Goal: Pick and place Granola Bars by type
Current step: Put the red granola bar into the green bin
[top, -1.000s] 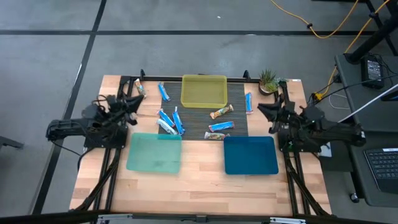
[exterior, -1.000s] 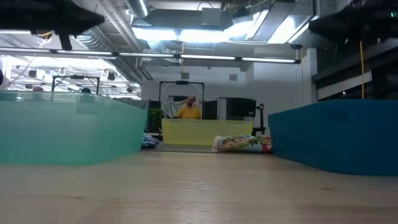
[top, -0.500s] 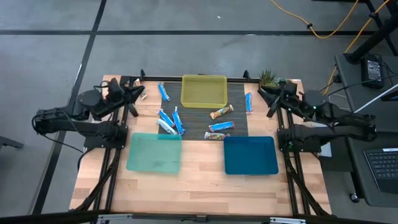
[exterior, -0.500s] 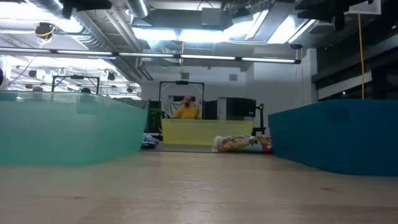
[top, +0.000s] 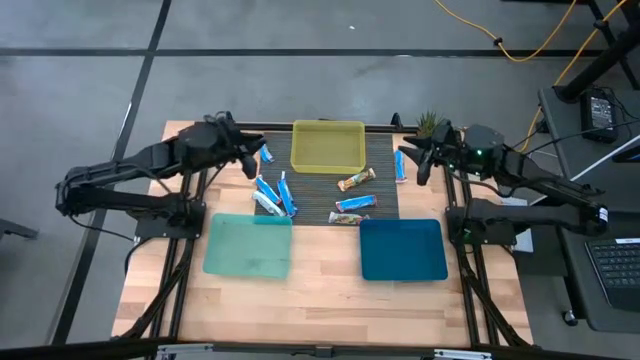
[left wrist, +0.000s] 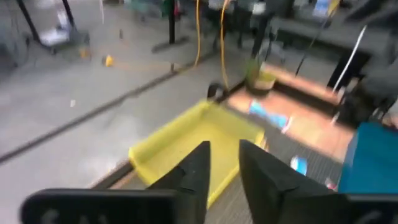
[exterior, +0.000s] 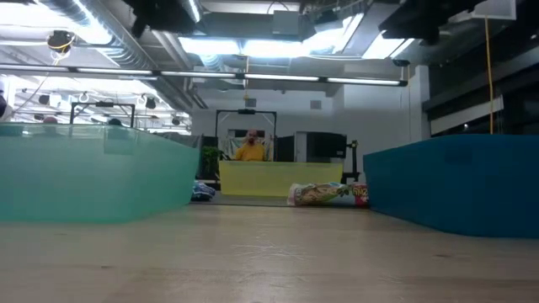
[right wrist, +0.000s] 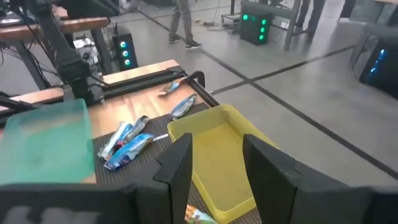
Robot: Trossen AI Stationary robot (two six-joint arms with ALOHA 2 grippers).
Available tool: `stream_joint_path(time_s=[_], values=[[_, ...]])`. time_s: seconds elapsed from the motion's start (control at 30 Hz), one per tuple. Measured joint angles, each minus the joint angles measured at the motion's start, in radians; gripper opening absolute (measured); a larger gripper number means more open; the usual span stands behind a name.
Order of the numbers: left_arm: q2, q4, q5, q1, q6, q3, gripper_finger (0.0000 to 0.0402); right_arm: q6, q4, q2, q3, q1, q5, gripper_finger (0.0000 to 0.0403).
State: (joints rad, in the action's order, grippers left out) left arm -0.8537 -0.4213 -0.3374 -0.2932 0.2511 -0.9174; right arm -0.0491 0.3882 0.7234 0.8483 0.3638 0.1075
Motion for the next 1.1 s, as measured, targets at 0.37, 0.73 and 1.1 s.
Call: stream_joint_path(time_s=[0.37, 0.73, 1.1], values=[[-0.106, -0.335, 0.096, -0.093, -0.123, -0.013, 0.0201, 0.052, -0.001, 0.037, 0.016, 0.079, -0.06, 0.0146], [-0.232, -0.444, 0.158, -0.102, -0.512, 0.043, 0.0219, -0.032, -0.005, 0.068, 0.016, 0.08, -0.059, 0.0146], [-0.333, -0.246, 0.286, -0.189, -0.769, 0.145, 0.0219, -0.105, -0.01, 0.082, 0.016, 0.08, -0.06, 0.0146]])
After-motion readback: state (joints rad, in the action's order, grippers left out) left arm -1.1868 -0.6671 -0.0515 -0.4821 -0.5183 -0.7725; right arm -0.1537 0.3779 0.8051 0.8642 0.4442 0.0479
